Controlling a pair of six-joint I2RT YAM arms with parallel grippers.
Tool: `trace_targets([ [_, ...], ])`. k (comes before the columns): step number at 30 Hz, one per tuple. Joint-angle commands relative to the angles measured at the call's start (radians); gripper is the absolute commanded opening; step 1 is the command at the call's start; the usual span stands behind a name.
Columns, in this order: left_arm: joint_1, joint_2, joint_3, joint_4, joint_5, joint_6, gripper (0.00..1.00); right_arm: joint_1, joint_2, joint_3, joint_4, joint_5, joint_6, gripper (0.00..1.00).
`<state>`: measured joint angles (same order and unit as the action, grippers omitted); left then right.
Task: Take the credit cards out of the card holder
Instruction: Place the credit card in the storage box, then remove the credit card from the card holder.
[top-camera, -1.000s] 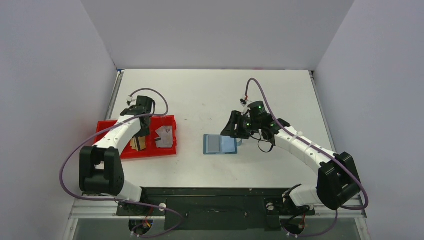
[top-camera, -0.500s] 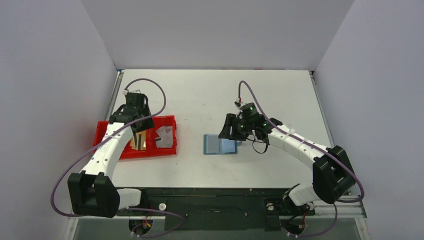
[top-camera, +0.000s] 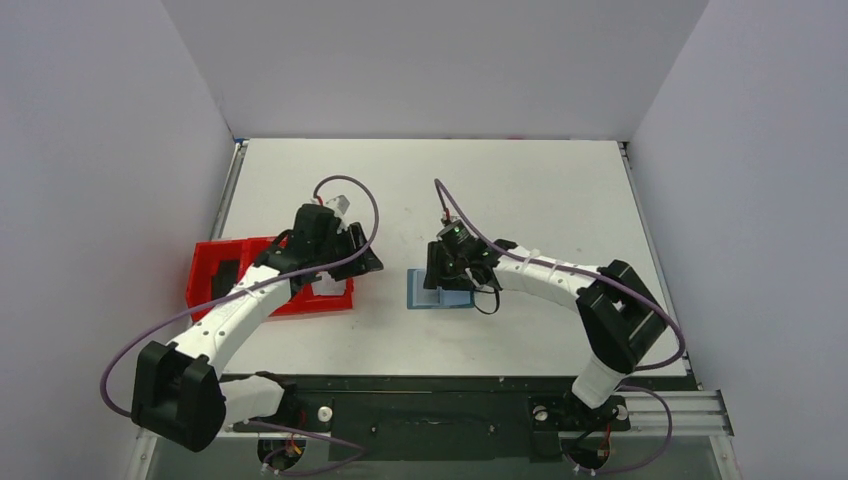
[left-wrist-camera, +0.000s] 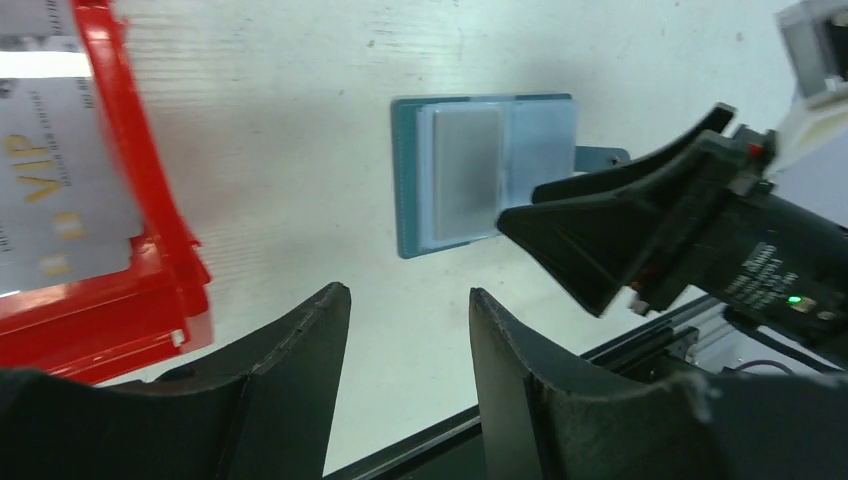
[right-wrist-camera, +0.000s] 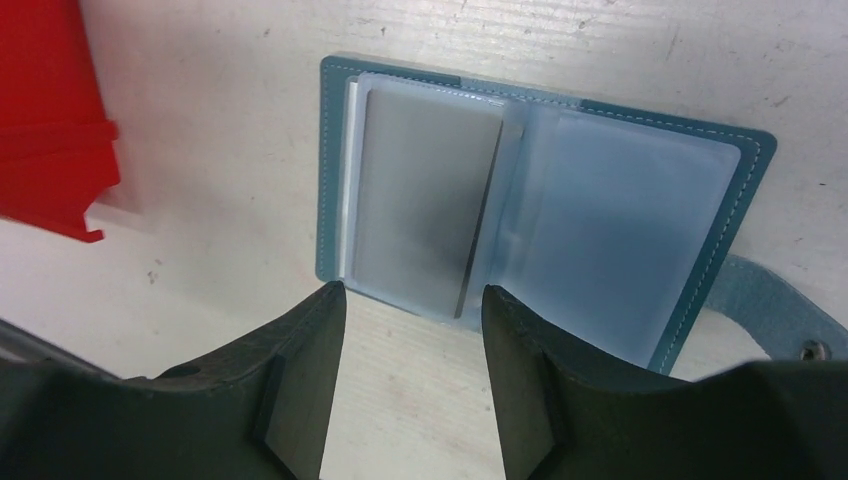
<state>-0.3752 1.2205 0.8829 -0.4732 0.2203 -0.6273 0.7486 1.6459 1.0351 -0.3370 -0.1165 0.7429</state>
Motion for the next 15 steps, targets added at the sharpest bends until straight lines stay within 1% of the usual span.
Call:
trace_targets([
  [1, -0.032, 0.010, -0.041, 0.196, 0.073, -0.114, 0.45, 0.032, 0.053, 0.053, 0.020, 0.126, 0.032, 0.49],
  [5, -0.059, 0.025, -0.070, 0.242, 0.067, -0.141, 0.45, 0.055, 0.100, 0.069, 0.024, 0.170, 0.042, 0.49],
  [11, -0.072, 0.066, -0.090, 0.272, 0.077, -0.146, 0.45, 0.069, 0.145, 0.089, 0.031, 0.197, 0.051, 0.49],
  [15, -0.085, 0.086, -0.106, 0.285, 0.058, -0.151, 0.46, 0.077, 0.165, 0.099, 0.018, 0.211, 0.042, 0.49],
])
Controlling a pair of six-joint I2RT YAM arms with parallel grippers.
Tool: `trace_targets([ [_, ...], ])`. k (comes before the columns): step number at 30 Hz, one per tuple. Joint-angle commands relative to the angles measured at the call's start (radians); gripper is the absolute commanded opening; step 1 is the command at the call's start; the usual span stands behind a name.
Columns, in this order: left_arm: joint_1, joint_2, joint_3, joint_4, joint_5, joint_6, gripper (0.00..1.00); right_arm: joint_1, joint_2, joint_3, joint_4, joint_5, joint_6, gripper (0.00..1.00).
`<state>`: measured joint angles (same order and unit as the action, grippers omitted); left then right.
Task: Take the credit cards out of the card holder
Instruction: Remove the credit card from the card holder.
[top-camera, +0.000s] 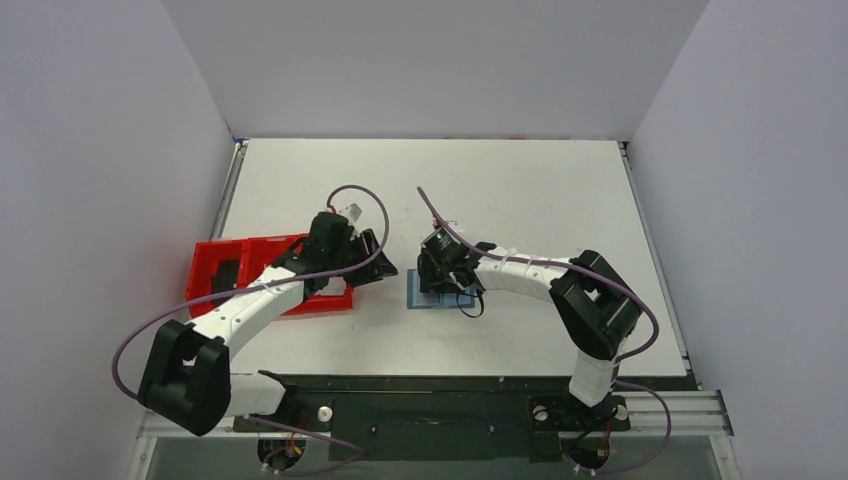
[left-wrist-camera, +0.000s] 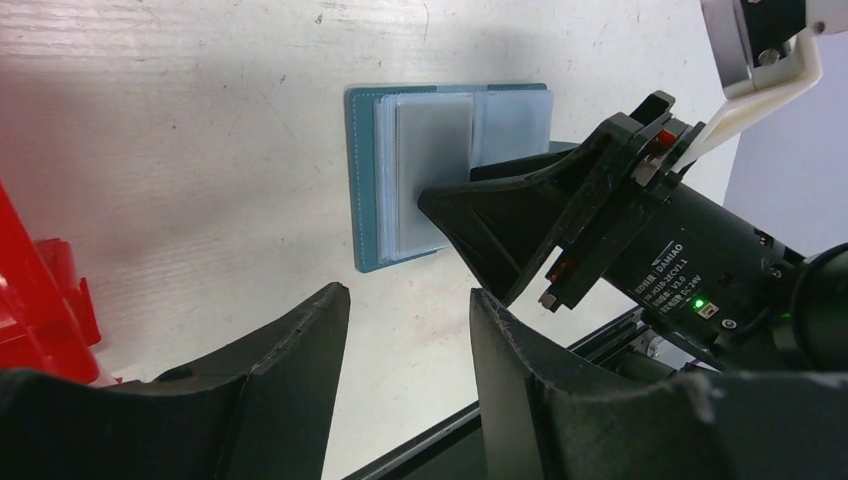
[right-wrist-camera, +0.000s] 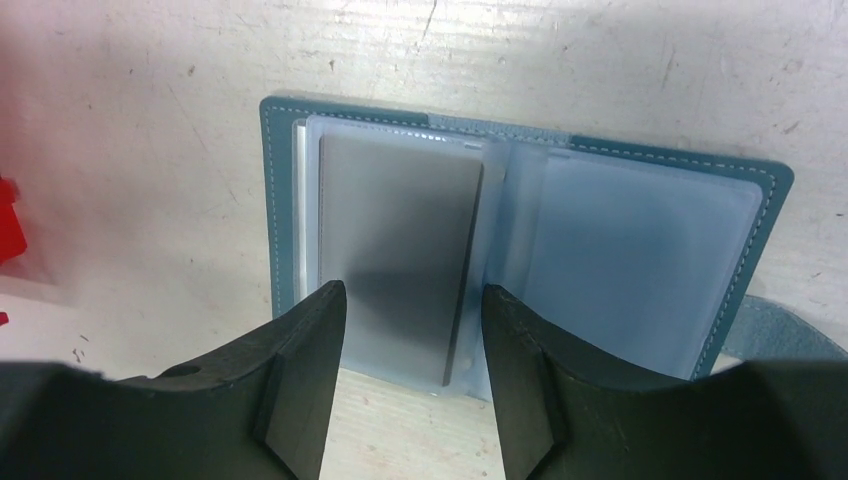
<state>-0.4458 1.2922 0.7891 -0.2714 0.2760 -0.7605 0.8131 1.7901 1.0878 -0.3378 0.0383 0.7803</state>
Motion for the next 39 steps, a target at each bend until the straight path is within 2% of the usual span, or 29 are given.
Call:
trace_targets([
  [1, -0.016, 0.017, -0.022, 0.089, -0.001, -0.027, 0.46, 0.015, 0.023, 0.046, 0.016, 0.063, 0.003, 0.49],
  [6, -0.028, 0.027, -0.056, 0.124, -0.030, -0.053, 0.46, 0.017, 0.054, 0.029, 0.025, 0.058, -0.001, 0.46],
  [16, -0.052, 0.079, -0.087, 0.184, -0.033, -0.086, 0.46, 0.012, 0.061, -0.061, 0.125, -0.063, 0.006, 0.10],
  [20, -0.066, 0.106, -0.093, 0.220, -0.021, -0.099, 0.46, -0.003, 0.063, -0.110, 0.176, -0.112, 0.013, 0.00],
  [33, -0.086, 0.204, -0.079, 0.322, 0.029, -0.129, 0.45, -0.036, 0.053, -0.187, 0.253, -0.181, 0.008, 0.00],
  [39, -0.091, 0.253, -0.058, 0.348, 0.049, -0.126, 0.38, -0.046, 0.047, -0.196, 0.259, -0.186, 0.004, 0.00],
])
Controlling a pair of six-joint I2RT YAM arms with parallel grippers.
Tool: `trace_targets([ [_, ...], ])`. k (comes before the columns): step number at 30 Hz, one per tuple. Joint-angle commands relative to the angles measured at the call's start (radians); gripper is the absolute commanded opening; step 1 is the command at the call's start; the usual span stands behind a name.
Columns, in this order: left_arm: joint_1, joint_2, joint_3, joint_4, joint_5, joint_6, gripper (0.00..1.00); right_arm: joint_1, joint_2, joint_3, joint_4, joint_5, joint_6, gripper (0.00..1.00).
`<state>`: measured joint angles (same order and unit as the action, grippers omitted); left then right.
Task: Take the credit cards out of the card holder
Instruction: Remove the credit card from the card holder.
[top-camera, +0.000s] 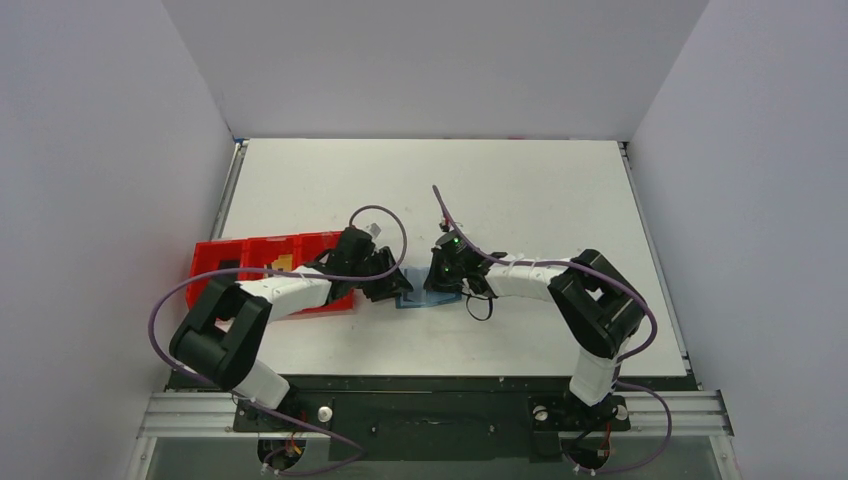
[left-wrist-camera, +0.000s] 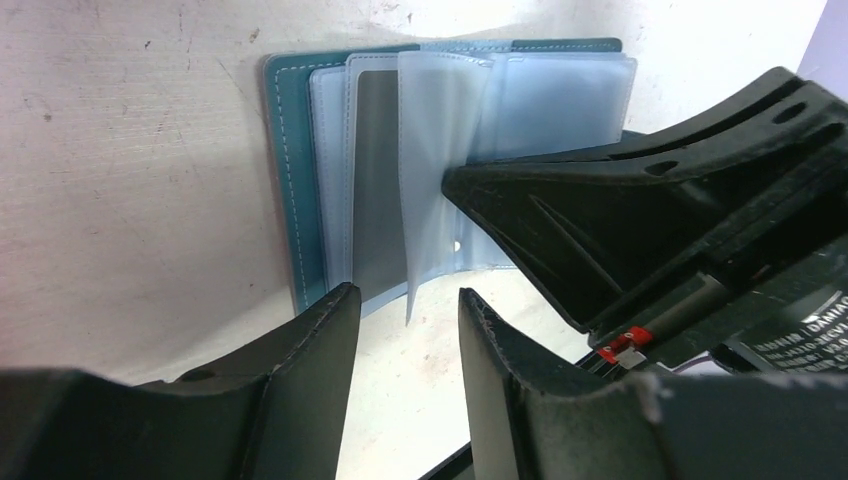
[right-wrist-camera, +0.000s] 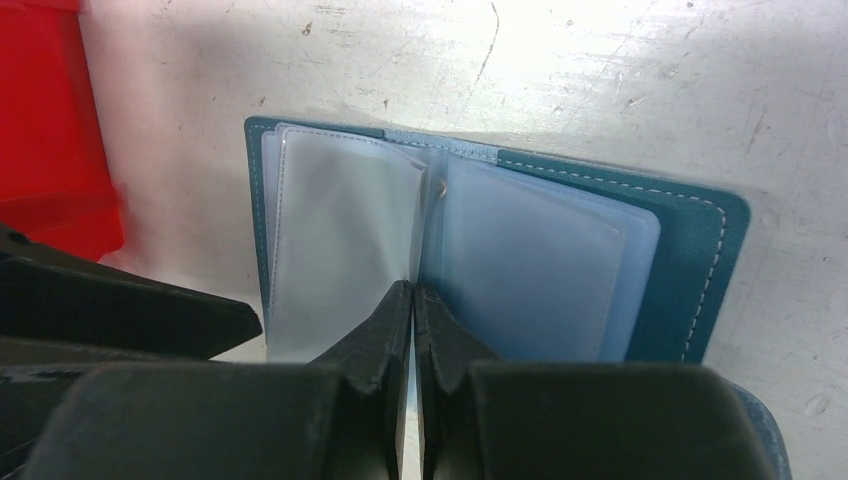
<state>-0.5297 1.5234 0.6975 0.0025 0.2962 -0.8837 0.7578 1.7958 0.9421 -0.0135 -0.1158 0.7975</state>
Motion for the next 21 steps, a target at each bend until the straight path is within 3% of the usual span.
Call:
trace_targets([
  [1, -0.009, 0.031, 0.039, 0.076, 0.029, -0.002, 0.37, 0.008, 0.041, -0.051, -0.065, -0.033, -0.014, 0.00],
  [15, -0.033, 0.110, 0.070, 0.122, 0.053, -0.015, 0.23, -0.008, 0.024, -0.071, -0.056, -0.038, -0.015, 0.00],
  [17, -0.035, 0.121, 0.074, 0.122, 0.052, -0.015, 0.14, -0.009, 0.021, -0.072, -0.054, -0.041, -0.015, 0.00],
  [18, -0.036, 0.123, 0.074, 0.122, 0.048, -0.015, 0.04, -0.010, 0.017, -0.071, -0.055, -0.045, -0.015, 0.00],
  [20, -0.037, 0.114, 0.069, 0.118, 0.038, -0.015, 0.00, -0.013, 0.004, -0.071, -0.054, -0.048, -0.014, 0.00],
  [21, -0.038, 0.107, 0.067, 0.110, 0.031, -0.016, 0.00, -0.014, -0.010, -0.071, -0.056, -0.050, -0.014, 0.05],
])
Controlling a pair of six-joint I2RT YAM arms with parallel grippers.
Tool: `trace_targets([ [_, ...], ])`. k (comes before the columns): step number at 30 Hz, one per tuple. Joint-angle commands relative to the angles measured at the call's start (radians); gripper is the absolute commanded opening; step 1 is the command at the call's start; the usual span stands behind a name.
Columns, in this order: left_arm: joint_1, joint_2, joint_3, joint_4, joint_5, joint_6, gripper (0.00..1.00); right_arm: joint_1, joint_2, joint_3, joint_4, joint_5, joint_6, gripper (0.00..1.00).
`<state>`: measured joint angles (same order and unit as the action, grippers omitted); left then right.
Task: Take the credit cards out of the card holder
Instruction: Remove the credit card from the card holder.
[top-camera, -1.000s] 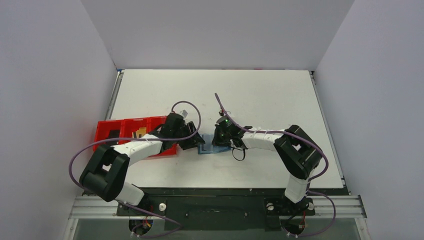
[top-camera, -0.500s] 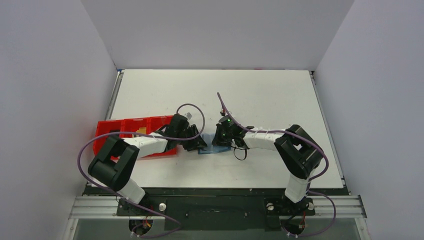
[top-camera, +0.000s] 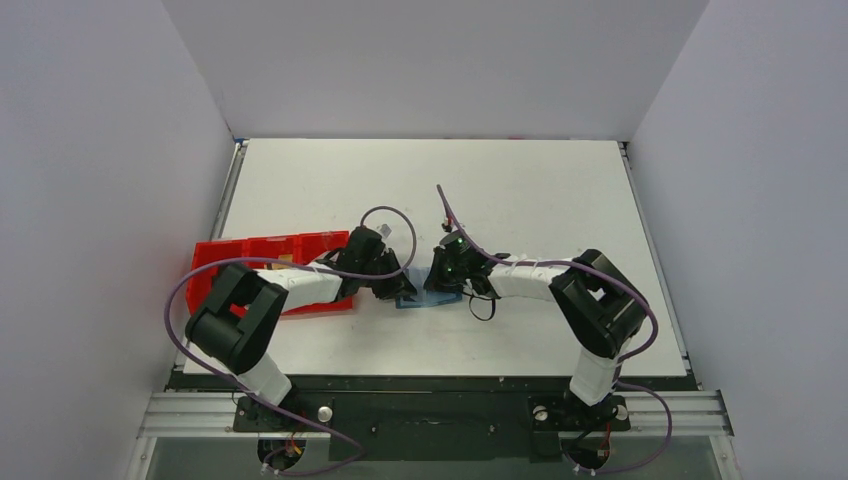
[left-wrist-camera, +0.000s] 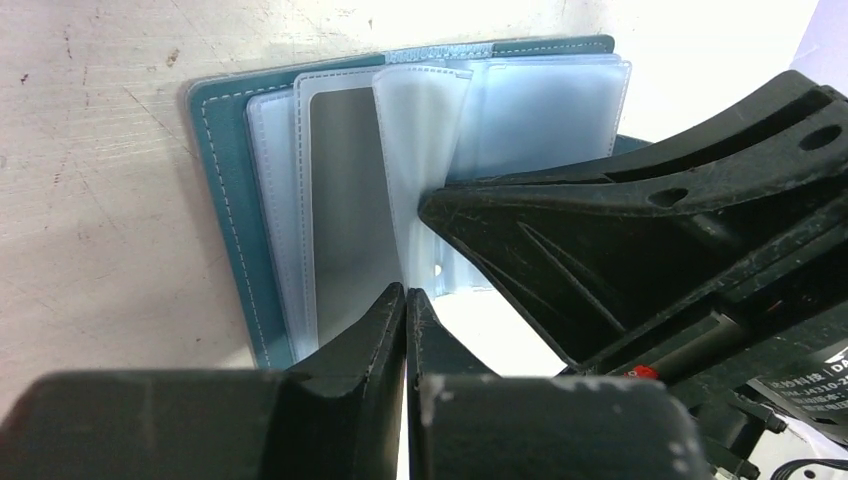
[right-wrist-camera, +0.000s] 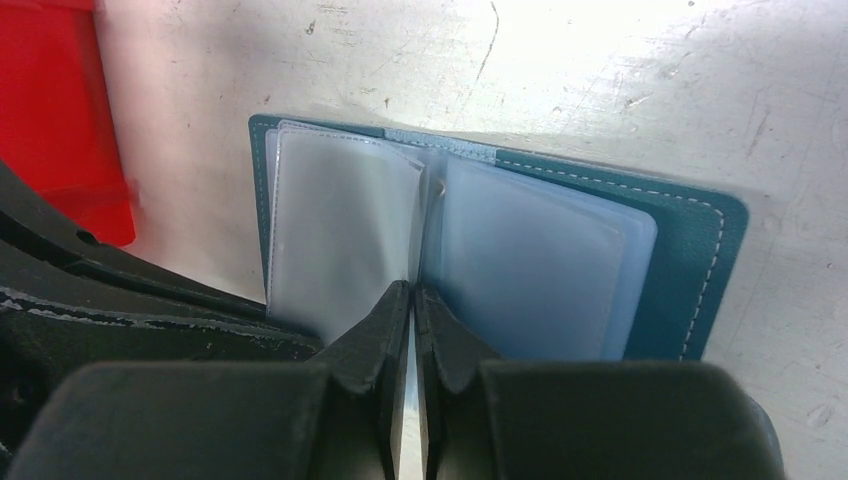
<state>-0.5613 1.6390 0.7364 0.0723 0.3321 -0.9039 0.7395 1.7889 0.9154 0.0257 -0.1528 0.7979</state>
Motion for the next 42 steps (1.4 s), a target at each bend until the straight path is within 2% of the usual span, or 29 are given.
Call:
trace_targets([
  [1, -0.008, -0.028, 0.022, 0.034, -0.021, 0.004, 0.00, 0.002, -0.011, -0.044, -0.097, -0.018, -0.015, 0.08],
  [4, -0.021, -0.080, 0.017, -0.015, -0.075, 0.010, 0.00, 0.000, -0.066, -0.039, -0.116, -0.022, -0.014, 0.23],
  [7, -0.042, -0.145, 0.013, -0.060, -0.122, 0.019, 0.00, -0.001, -0.118, -0.025, -0.140, -0.026, -0.018, 0.31],
  [10, -0.074, -0.192, 0.008, -0.137, -0.176, 0.024, 0.00, -0.002, -0.175, -0.014, -0.164, -0.027, -0.019, 0.34],
  [16, -0.139, -0.220, 0.012, -0.190, -0.242, 0.026, 0.00, -0.005, -0.243, -0.016, -0.183, -0.021, -0.006, 0.34],
  [24, -0.185, -0.118, 0.074, -0.174, -0.228, 0.051, 0.00, -0.021, -0.290, -0.041, -0.203, 0.000, -0.010, 0.34],
  [37, -0.186, 0.034, 0.205, -0.096, -0.162, 0.091, 0.35, -0.062, -0.391, -0.095, -0.260, 0.061, -0.027, 0.34],
  [42, -0.183, 0.080, 0.227, -0.088, -0.122, 0.081, 0.43, -0.073, -0.410, -0.105, -0.268, 0.068, -0.032, 0.34],
])
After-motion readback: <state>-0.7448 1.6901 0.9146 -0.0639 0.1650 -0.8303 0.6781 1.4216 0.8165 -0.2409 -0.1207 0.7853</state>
